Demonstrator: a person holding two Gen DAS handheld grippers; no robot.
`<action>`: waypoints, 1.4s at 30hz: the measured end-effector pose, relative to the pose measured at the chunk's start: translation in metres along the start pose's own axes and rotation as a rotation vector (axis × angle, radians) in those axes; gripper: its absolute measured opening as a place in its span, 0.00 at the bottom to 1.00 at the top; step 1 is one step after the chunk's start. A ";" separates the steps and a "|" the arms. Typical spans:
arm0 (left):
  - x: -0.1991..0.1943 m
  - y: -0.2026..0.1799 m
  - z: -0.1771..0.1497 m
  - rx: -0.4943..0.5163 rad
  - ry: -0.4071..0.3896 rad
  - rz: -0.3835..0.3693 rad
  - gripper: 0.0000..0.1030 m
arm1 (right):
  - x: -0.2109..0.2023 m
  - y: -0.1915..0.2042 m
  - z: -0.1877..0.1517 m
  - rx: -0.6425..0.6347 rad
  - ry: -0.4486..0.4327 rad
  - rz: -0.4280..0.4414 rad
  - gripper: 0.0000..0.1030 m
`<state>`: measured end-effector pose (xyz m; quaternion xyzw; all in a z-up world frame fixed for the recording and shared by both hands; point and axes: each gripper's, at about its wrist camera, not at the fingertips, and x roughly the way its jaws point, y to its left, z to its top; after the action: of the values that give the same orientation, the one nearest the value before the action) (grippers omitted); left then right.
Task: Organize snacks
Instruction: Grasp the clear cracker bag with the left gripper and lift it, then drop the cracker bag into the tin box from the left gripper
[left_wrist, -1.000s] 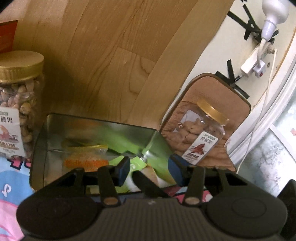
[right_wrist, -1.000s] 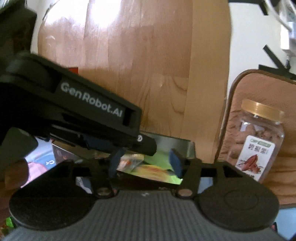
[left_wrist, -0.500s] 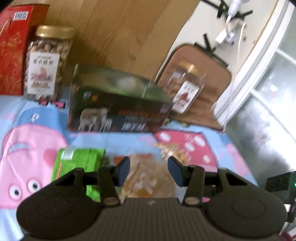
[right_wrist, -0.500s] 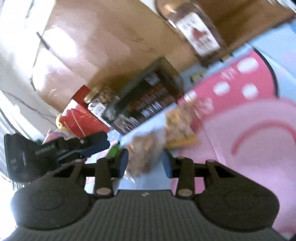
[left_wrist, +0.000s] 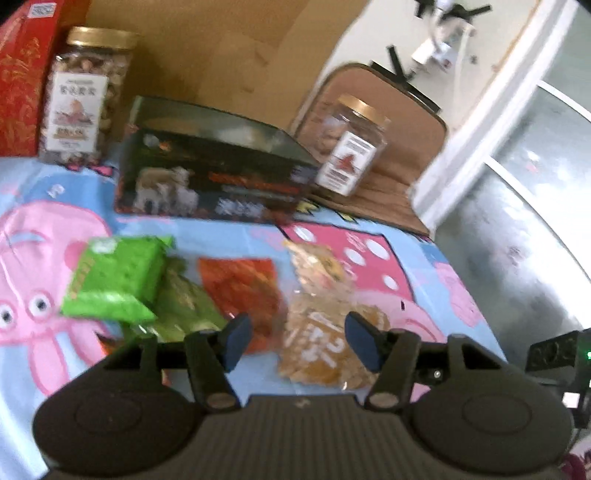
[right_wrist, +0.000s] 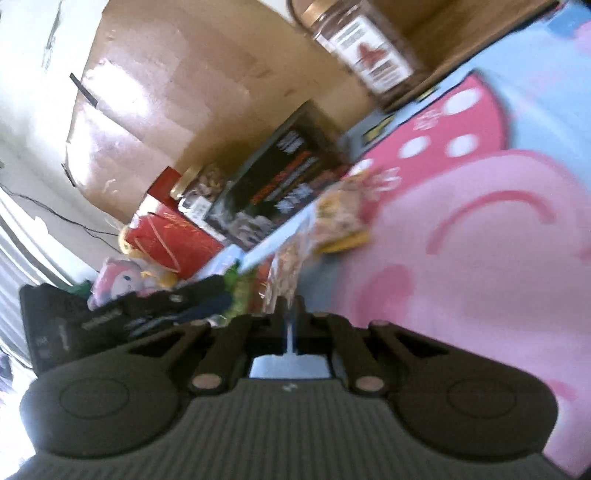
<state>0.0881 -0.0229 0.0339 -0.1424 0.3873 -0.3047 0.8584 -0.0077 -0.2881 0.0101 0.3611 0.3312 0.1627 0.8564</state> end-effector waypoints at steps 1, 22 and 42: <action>0.003 -0.003 -0.003 0.004 0.018 -0.013 0.56 | -0.008 -0.003 -0.004 -0.015 -0.002 -0.017 0.05; -0.005 -0.027 0.033 -0.017 -0.037 -0.080 0.39 | -0.014 0.033 0.024 -0.244 -0.125 0.042 0.10; 0.090 0.033 0.161 -0.030 -0.143 0.204 0.46 | 0.164 0.068 0.138 -0.576 -0.187 -0.162 0.46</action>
<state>0.2687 -0.0531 0.0722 -0.1365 0.3422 -0.1992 0.9080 0.2037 -0.2268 0.0578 0.0893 0.2192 0.1470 0.9604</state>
